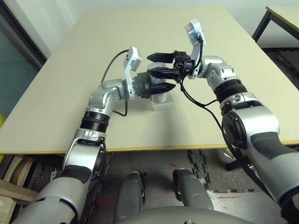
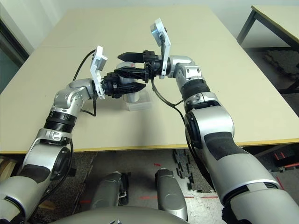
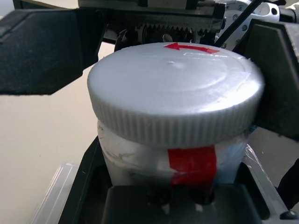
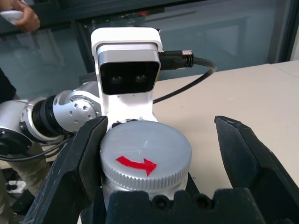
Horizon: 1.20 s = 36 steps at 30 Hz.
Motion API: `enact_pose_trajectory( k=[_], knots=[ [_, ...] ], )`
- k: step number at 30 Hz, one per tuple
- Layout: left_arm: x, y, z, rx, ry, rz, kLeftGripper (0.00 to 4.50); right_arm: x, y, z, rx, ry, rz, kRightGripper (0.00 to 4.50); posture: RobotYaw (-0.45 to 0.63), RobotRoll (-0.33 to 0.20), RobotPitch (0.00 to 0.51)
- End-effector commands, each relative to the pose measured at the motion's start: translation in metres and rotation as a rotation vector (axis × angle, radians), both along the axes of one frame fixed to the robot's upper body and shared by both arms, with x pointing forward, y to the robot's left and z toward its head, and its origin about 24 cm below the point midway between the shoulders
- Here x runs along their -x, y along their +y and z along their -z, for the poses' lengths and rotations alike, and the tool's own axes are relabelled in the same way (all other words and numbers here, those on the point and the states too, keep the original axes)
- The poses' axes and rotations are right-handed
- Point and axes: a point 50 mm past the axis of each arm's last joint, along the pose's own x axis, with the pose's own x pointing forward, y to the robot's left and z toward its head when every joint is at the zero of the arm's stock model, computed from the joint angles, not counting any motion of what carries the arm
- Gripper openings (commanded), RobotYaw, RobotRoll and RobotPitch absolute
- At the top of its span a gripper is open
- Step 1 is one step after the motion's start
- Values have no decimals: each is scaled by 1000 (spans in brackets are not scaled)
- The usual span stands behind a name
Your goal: Pour the medicine from the bottle into the box.
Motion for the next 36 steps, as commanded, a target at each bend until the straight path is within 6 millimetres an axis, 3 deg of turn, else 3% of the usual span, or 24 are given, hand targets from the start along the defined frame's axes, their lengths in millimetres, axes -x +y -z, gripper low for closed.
enact_pose_trajectory(
  k=[1, 24, 36],
  knots=[
    [2, 1, -1, -18, -17, 13, 2715, -5, -16, 3, 52, -8, 90, 4500, -175, 0, 79],
    [2, 7, -1, -17, -20, -3, 2715, -11, -78, 14, 108, 35, 324, 4500, -173, 0, 82],
    [0, 9, -1, -17, -20, -18, 2715, -10, -84, 11, 100, 40, 326, 4500, -172, 0, 87]
  ],
)
